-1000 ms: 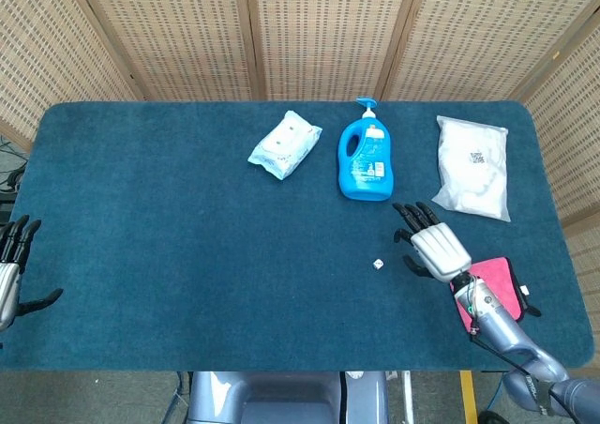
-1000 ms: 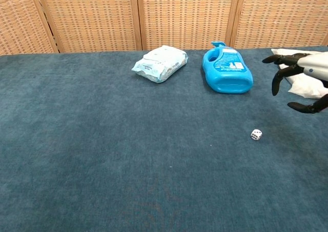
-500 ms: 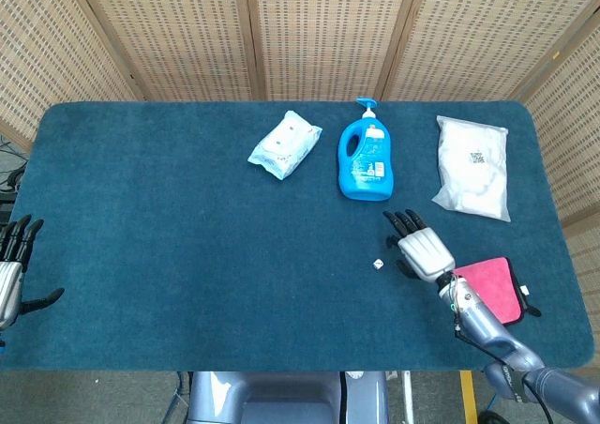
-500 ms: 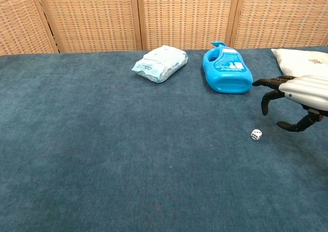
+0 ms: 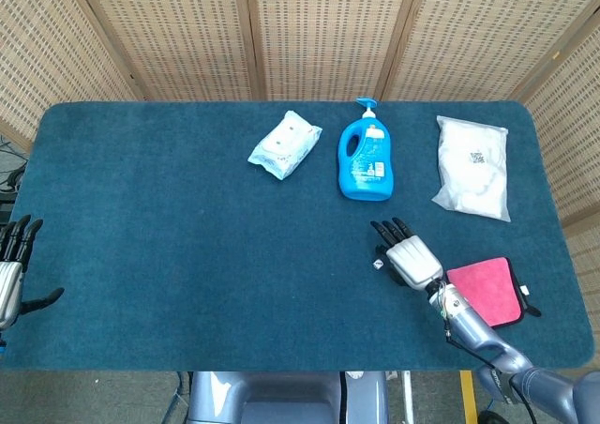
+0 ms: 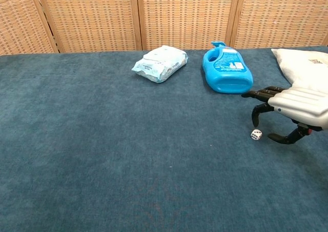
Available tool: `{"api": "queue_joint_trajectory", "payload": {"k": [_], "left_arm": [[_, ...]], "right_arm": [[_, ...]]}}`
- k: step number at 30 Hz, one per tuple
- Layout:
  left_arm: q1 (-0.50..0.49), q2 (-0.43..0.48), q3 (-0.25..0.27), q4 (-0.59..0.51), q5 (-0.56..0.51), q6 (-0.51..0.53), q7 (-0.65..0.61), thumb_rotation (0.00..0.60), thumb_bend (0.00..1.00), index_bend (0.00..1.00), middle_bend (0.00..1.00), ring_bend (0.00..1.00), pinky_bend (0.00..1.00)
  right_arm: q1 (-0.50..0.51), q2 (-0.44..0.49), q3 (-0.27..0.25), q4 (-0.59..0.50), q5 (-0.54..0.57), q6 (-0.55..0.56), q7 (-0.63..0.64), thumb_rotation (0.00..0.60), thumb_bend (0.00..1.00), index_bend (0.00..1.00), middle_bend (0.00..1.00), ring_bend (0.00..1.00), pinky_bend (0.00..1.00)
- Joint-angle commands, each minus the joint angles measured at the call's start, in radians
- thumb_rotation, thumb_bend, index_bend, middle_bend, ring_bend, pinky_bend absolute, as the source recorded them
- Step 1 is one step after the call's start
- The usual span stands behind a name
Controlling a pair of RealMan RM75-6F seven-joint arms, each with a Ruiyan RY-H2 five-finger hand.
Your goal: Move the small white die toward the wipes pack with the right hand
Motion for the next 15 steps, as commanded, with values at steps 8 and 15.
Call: {"api": "queue_joint_trajectory", "payload": {"k": [8, 15], "left_arm": [[-0.002, 0.002, -0.001, 0.001, -0.005, -0.006, -0.004, 0.600, 0.00, 0.00, 0.00, 0.00, 0.00], [-0.001, 0.002, -0.002, -0.002, -0.008, -0.002, -0.004, 0.600, 0.00, 0.00, 0.00, 0.00, 0.00]], "right_arm": [[0.009, -0.024, -0.016, 0.024, -0.009, 0.012, -0.001, 0.600, 0.46, 0.39, 0.00, 0.00, 0.00], [0.016, -0.041, -0.013, 0.040, 0.008, 0.006, -0.008, 0.600, 0.47, 0.45, 0.00, 0.00, 0.00]]}}
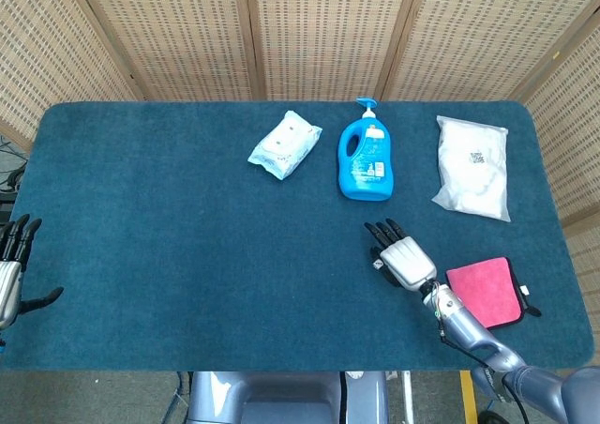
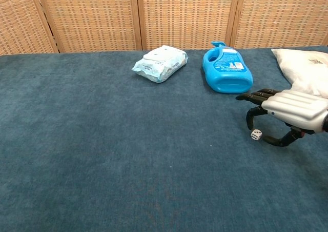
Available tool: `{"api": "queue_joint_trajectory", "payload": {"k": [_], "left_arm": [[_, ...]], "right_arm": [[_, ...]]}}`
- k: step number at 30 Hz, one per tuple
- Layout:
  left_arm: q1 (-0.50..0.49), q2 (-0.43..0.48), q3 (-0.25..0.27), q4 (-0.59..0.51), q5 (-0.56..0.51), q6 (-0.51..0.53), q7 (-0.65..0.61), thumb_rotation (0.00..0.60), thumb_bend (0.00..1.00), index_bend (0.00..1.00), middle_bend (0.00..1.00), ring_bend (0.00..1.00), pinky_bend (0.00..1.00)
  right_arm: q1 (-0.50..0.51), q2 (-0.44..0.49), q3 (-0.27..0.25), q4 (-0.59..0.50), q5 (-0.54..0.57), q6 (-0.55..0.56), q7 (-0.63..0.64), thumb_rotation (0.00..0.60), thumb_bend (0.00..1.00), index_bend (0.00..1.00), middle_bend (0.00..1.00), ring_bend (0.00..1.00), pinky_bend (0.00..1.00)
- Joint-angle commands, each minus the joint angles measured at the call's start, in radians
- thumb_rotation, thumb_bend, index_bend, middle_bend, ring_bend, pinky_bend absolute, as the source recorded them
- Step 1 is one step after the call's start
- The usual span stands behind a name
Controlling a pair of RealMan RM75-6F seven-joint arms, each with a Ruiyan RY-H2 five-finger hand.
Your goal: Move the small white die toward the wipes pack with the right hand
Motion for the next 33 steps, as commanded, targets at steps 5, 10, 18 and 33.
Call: {"api": "queue_joint_trajectory", "payload": {"k": [5, 10, 18, 33], "left_arm": [[-0.002, -0.001, 0.001, -0.001, -0.001, -0.004, 0.005, 0.600, 0.00, 0.00, 0.00, 0.00, 0.00], [-0.003, -0.002, 0.000, -0.001, -0.004, -0.005, 0.007, 0.600, 0.00, 0.00, 0.00, 0.00, 0.00], [-0.003, 0.000, 0.001, -0.002, -0.004, -0.007, 0.003, 0.600, 0.00, 0.00, 0.00, 0.00, 0.00], [0.002, 0.012, 0.002, -0.006, 0.001, -0.001, -0.022, 0.600, 0.00, 0.00, 0.00, 0.00, 0.00]], "right_arm": [[0.003, -0.010, -0.002, 0.017, 0.011, -0.007, 0.005, 0.600, 0.47, 0.53, 0.00, 0.00, 0.00], [0.004, -0.013, -0.005, 0.021, 0.011, 0.001, 0.022, 0.600, 0.47, 0.54, 0.00, 0.00, 0.00], [0.014, 0.040, 0.034, -0.063, 0.023, 0.047, 0.055, 0.600, 0.47, 0.54, 0.00, 0.00, 0.00], [0.100, 0.237, 0.232, -0.467, 0.187, 0.017, -0.174, 0.600, 0.47, 0.54, 0.00, 0.00, 0.00]]}}
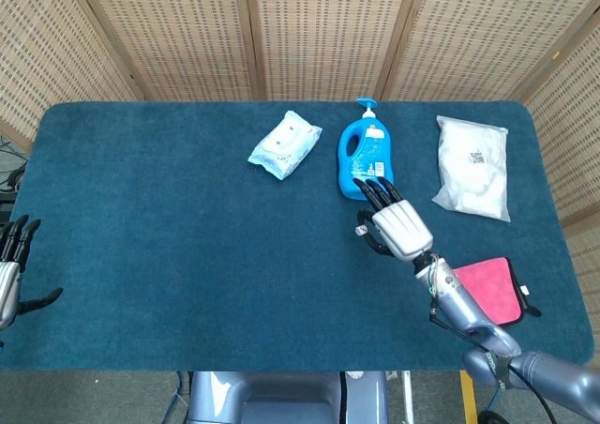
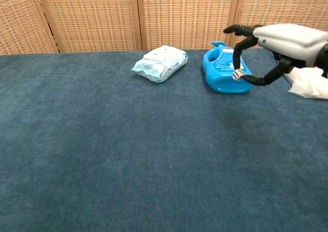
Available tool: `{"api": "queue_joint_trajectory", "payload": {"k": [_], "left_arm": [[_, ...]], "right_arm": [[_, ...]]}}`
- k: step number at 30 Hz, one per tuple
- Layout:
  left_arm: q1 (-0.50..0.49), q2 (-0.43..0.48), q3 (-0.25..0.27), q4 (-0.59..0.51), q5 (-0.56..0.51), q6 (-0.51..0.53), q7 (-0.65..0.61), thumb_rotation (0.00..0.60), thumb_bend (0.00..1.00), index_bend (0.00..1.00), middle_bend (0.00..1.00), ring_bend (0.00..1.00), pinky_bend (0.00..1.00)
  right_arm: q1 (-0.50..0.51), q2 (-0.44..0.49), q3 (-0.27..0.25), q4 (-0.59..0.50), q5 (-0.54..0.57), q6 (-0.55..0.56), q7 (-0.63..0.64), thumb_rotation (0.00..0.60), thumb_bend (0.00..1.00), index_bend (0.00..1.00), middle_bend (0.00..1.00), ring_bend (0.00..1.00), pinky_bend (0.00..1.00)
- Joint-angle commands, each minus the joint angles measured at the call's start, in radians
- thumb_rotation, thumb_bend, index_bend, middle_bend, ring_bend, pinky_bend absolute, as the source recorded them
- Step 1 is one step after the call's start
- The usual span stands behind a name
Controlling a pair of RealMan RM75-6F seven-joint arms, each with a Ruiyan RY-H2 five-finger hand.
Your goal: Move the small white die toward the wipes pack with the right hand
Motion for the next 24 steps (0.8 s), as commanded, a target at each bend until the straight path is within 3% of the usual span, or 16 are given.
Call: {"api": "queue_joint_trajectory", "payload": {"k": [1, 4, 8, 10, 19, 24], "left_arm": [[0.000, 0.004, 0.000, -0.001, -0.002, -0.002, -0.005, 0.600, 0.00, 0.00, 0.00, 0.00, 0.00], [0.000, 0.009, -0.001, -0.003, -0.004, -0.005, -0.009, 0.600, 0.00, 0.00, 0.00, 0.00, 0.00], [0.001, 0.014, -0.001, -0.004, -0.003, -0.004, -0.019, 0.600, 0.00, 0.00, 0.00, 0.00, 0.00], [0.001, 0.015, -0.001, -0.004, -0.002, -0.004, -0.022, 0.600, 0.00, 0.00, 0.00, 0.00, 0.00], [0.003, 0.023, 0.000, -0.006, 0.001, -0.004, -0.039, 0.600, 0.00, 0.00, 0.00, 0.00, 0.00], [0.006, 0.031, 0.002, -0.008, 0.006, -0.001, -0.054, 0.600, 0.00, 0.00, 0.00, 0.00, 0.00]], "right_arm": [[0.030, 0.048, 0.051, -0.087, 0.060, -0.021, -0.089, 0.600, 0.47, 0.54, 0.00, 0.00, 0.00], [0.039, 0.067, 0.067, -0.133, 0.085, -0.022, -0.137, 0.600, 0.46, 0.50, 0.00, 0.00, 0.00], [0.044, 0.085, 0.070, -0.170, 0.111, -0.024, -0.184, 0.600, 0.40, 0.17, 0.00, 0.00, 0.00], [0.044, 0.090, 0.070, -0.183, 0.129, -0.027, -0.202, 0.600, 0.37, 0.11, 0.00, 0.00, 0.00], [0.038, 0.114, 0.066, -0.225, 0.177, -0.009, -0.256, 0.600, 0.37, 0.10, 0.00, 0.00, 0.00], [-0.017, 0.177, 0.050, -0.279, 0.134, 0.069, -0.220, 0.600, 0.39, 0.10, 0.00, 0.00, 0.00]]}}
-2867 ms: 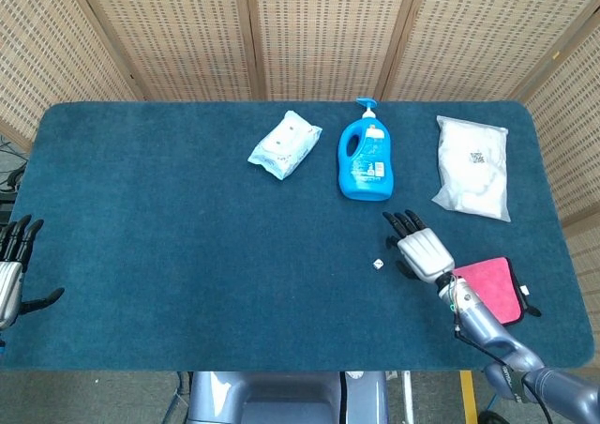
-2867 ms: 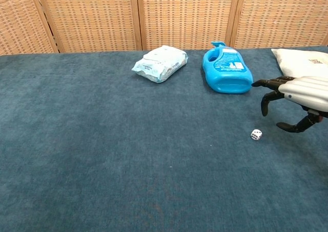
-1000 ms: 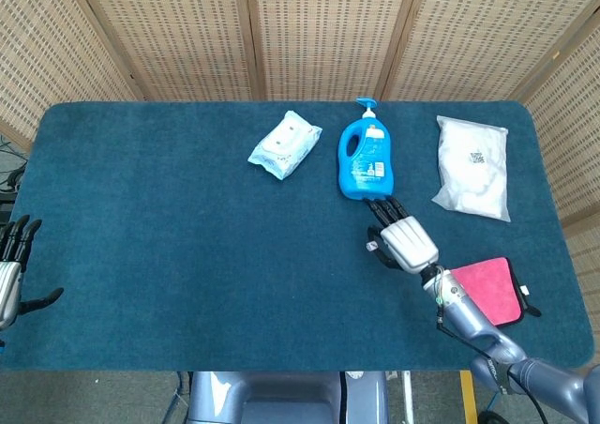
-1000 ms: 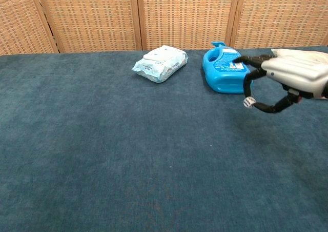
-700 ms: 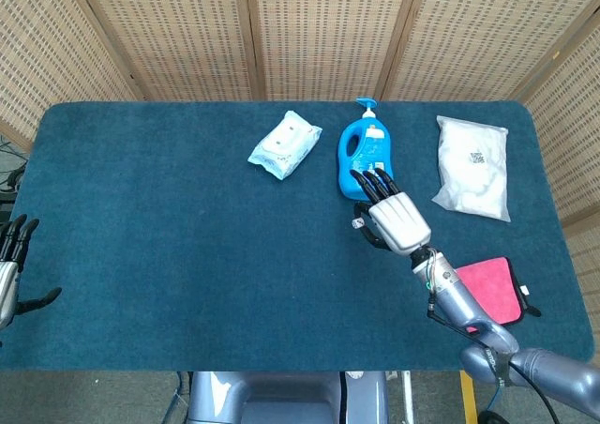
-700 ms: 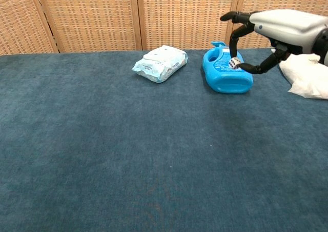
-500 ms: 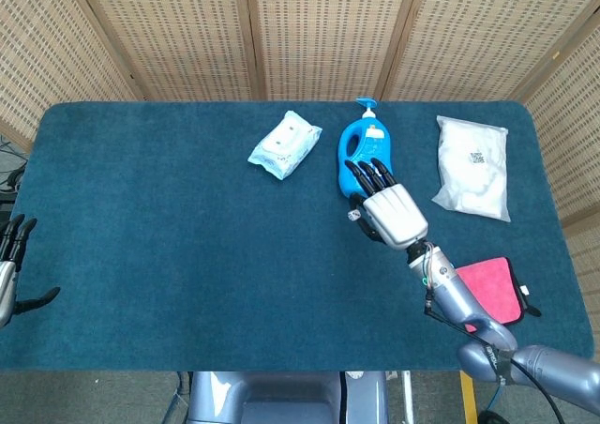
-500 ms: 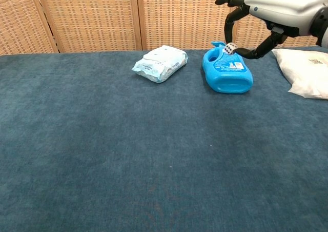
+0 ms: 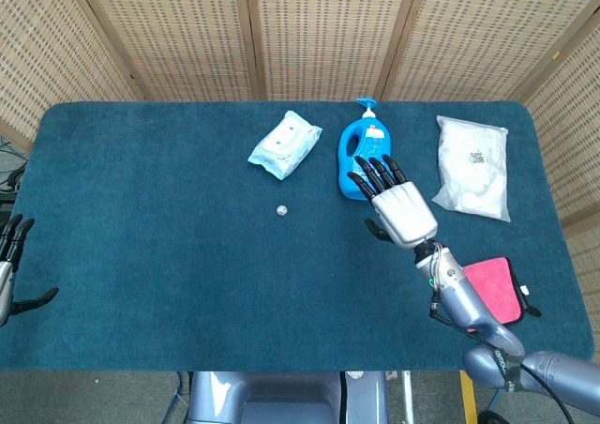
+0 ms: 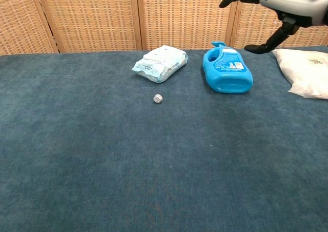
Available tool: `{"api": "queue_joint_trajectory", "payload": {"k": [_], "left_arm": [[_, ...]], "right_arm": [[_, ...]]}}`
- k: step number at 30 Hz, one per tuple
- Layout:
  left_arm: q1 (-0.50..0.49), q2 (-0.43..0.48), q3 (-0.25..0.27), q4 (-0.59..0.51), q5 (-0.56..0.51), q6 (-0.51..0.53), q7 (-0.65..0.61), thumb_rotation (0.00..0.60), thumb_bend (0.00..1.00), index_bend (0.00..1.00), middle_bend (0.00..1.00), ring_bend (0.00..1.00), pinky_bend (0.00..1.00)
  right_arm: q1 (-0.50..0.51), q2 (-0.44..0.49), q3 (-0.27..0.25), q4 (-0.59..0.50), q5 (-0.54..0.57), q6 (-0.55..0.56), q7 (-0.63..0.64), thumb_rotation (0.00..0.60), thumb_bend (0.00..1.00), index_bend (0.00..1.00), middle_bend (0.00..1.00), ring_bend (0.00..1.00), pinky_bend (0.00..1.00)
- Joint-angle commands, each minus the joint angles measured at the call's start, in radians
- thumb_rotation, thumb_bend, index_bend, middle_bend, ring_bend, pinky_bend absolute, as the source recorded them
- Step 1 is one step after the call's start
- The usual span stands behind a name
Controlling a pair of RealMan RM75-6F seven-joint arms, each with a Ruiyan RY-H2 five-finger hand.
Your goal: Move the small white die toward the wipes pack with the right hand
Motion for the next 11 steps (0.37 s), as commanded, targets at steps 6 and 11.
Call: {"api": "queue_joint_trajectory", "payload": {"k": [6, 11], "left_arm": [[0.012, 0.015, 0.012, 0.001, 0.032, 0.019, -0.042, 0.600, 0.00, 0.00, 0.00, 0.00, 0.00], [0.015, 0.021, 0.023, 0.013, 0.064, 0.028, -0.069, 0.600, 0.00, 0.00, 0.00, 0.00, 0.00]], "right_arm": [[-0.246, 0.153, -0.115, -0.027, -0.170, 0.300, 0.184, 0.600, 0.09, 0.10, 0.00, 0.00, 0.00], [-0.408, 0.165, -0.236, 0.023, -0.218, 0.415, 0.376, 0.600, 0.00, 0.05, 0.00, 0.00, 0.00]]}}
